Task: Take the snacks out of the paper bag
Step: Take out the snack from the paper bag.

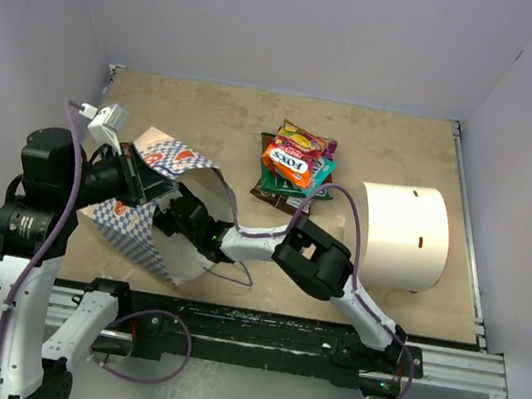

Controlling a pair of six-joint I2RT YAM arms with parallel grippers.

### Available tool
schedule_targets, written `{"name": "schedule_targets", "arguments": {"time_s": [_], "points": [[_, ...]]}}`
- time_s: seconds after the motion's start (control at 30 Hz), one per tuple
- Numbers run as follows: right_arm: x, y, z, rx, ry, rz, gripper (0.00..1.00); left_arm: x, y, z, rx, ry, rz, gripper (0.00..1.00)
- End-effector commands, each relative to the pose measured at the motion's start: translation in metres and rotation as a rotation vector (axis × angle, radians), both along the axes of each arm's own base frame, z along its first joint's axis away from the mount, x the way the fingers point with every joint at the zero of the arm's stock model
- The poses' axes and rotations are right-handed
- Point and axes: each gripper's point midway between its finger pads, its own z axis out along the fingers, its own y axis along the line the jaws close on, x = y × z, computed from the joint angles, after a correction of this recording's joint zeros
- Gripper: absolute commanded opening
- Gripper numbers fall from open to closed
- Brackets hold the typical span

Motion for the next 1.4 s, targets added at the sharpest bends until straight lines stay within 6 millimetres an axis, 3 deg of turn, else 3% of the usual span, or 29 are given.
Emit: {"name": "schedule_targets", "arguments": {"time_s": [0.0,0.27,0.47,0.77,0.93,1.2,1.37], "points": [[0.025,0.011,0.030,0.076,-0.029,-0.067,0.64,-0.004,-0.002,0.008,0.004,-0.030,-0.019,0.00],[0.016,0.002,0.063,0.082,-0.097,0.004,0.16,0.008,0.012,-0.001,0.063,0.004,0.070,0.00],[-0.005,-0.006,0.081,0.093,-0.095,0.104,0.00,0.022,0.028,0.001,0.128,-0.010,0.154,0.00],[-0.062,-0.036,0.104,0.129,-0.049,0.327,0.00,0.030,0.039,0.000,0.129,-0.023,0.248,0.00],[-0.093,-0.052,0.100,0.115,-0.001,0.451,0.00,0.031,0.045,0.004,0.138,-0.049,0.284,0.00],[-0.109,-0.074,0.091,0.034,0.038,0.501,0.00,0.038,0.046,0.019,0.129,-0.110,0.302,0.00],[-0.117,-0.081,0.129,0.044,-0.052,0.568,0.00,0.049,0.047,0.024,0.122,-0.110,0.309,0.00]]}}
